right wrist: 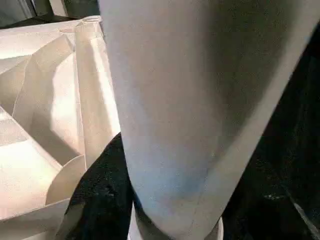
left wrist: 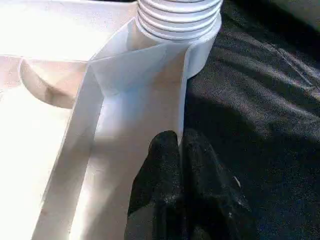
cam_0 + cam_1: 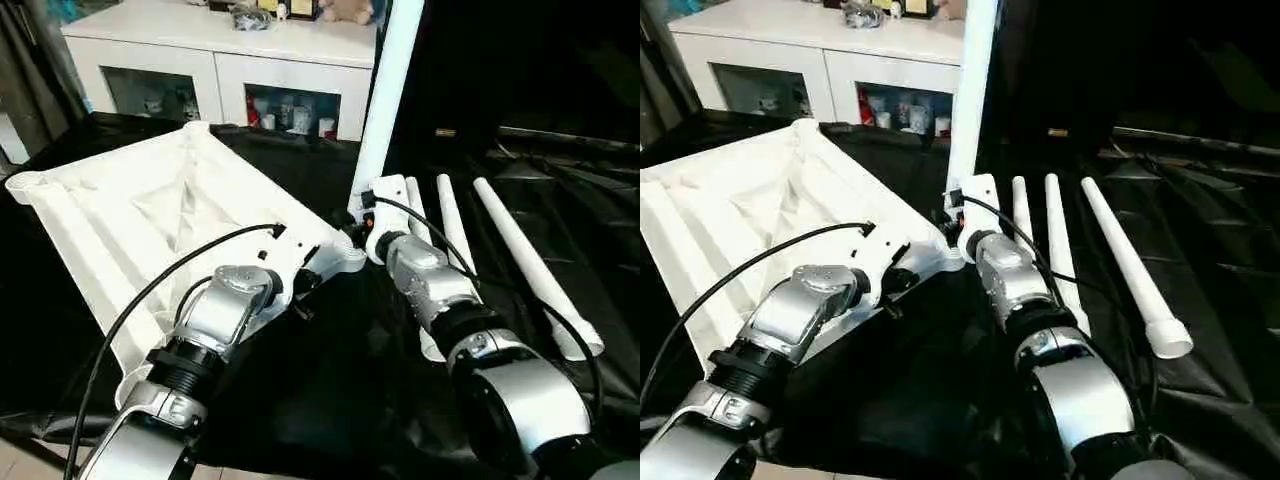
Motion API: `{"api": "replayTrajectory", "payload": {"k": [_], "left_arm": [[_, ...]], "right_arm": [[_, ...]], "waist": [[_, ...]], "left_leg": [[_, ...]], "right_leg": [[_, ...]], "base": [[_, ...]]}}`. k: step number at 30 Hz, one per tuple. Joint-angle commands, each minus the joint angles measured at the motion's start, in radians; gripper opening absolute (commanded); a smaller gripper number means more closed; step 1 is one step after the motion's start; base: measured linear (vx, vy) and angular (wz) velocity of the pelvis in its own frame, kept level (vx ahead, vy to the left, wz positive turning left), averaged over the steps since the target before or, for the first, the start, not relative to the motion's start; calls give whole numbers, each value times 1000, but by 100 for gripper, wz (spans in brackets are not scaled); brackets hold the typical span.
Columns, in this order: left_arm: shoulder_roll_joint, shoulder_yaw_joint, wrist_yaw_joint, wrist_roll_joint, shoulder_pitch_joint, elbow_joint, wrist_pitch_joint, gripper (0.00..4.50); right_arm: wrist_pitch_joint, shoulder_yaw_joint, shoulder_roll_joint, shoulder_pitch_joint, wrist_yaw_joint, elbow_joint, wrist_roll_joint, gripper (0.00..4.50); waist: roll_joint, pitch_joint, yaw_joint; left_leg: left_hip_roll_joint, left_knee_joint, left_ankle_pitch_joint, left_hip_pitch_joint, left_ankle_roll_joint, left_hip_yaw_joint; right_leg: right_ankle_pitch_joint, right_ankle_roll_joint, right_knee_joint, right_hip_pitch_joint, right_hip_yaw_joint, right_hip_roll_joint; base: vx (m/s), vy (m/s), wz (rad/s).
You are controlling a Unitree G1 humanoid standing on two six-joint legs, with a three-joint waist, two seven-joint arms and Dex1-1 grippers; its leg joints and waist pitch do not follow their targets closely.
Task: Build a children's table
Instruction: Insert table leg to table base
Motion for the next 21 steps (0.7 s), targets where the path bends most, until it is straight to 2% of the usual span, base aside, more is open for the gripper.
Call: {"api": "replayTrajectory", "payload": {"k": [1,11,13,14,16,19,21], "left_arm": [[12,17,56,25,-9,21,17,0],[23,10,44,22,-5,12,17,0],[29,7,36,19,-5,11,15,0],[30,7,34,19,-5,11,13,0],[34,4,28,19,-4,11,9,0],[42,-5,16,20,-1,6,-6,0],[49,-8,9,18,3,-1,-14,0]], "right_arm": [[91,6,41,68,18,120,-6,188],[91,-10,39,60,33,130,-18,188],[79,-28,40,56,38,131,-14,188],[78,-36,41,55,45,130,-6,244],[77,-49,43,51,59,128,8,244],[71,-68,43,41,96,120,16,285],[58,-78,40,33,122,110,18,304]], "waist": [[13,-30,3],[15,-27,-2],[15,-27,-3],[15,-27,-3],[16,-30,-3],[17,-33,-3],[19,-33,-3]], "left_leg": [[59,-91,-343,2,-18,-30],[60,-96,-373,2,-21,-32],[61,-98,-376,1,-21,-33],[61,-98,-379,1,-21,-33],[62,-99,-366,1,-19,-33],[64,-101,-311,-3,-9,-29],[62,-99,-285,-5,-3,-27]], "right_leg": [[-342,-159,-105,16,55,-94],[-385,-148,-113,10,55,-96],[-392,-147,-113,10,55,-96],[-397,-146,-114,11,55,-97],[-378,-147,-114,13,55,-98],[-275,-175,-108,20,53,-95],[-242,-191,-104,25,52,-96]], "base": [[0,0,0],[0,0,0],[0,0,0],[0,0,0],[0,0,0],[0,0,0],[0,0,0]]}}
